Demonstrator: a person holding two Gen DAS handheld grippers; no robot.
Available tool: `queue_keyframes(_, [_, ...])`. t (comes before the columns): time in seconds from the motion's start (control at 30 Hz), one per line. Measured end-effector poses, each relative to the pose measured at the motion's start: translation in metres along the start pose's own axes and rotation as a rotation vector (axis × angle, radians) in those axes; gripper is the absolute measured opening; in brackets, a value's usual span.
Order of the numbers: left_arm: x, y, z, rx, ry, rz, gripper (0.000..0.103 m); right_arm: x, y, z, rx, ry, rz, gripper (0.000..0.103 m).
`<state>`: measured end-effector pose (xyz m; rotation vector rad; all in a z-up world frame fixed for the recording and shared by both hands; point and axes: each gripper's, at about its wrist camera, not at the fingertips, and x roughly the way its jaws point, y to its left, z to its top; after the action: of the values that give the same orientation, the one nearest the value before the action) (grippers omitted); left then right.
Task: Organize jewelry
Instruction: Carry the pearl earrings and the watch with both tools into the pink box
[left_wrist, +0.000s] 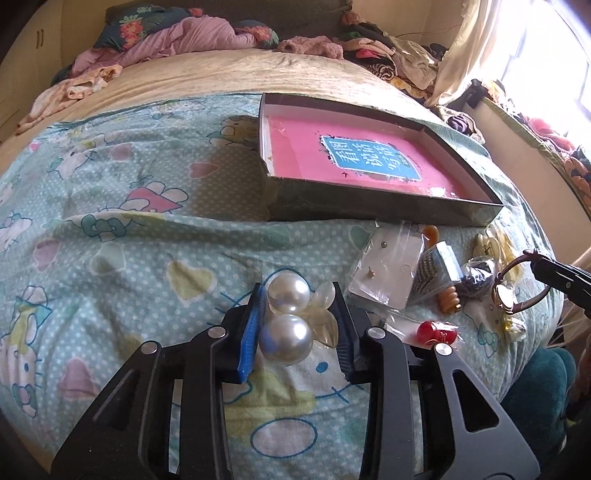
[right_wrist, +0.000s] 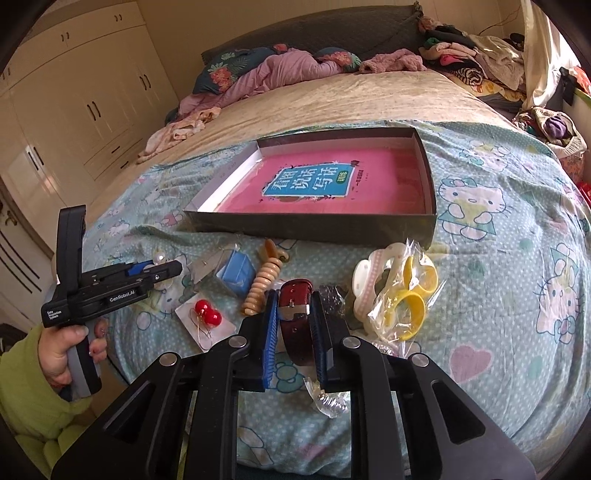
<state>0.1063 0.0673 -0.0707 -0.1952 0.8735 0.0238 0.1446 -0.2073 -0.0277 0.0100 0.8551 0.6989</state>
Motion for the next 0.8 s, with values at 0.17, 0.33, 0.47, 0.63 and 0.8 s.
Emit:
queue_keyframes(0.17, [-0.013, -0.003, 0.012, 0.006, -0.029, -0.012, 0.026, -0.011, -0.004, 0.014, -0.001, -0.049, 0.013, 0.016])
queue_keyframes(0.33, [-0.014, -0.008, 0.031, 0.009, -0.050, -0.015, 0.026, -0.017, -0.009, 0.035, -0.004, -0.098, 0.011, 0.016])
queue_keyframes(0.47, [-0.011, -0.012, 0.046, 0.010, -0.067, -0.016, 0.026, -0.018, -0.014, 0.051, -0.012, -0.123, 0.000, 0.016])
queue_keyframes(0.63, [-0.003, -0.019, 0.062, 0.018, -0.075, -0.019, 0.026, -0.015, -0.021, 0.067, -0.007, -0.146, -0.007, 0.016])
queue_keyframes(0.8, [0.009, -0.027, 0.077, 0.021, -0.082, -0.025, 0.026, -0.007, -0.028, 0.079, 0.000, -0.154, -0.008, 0.016])
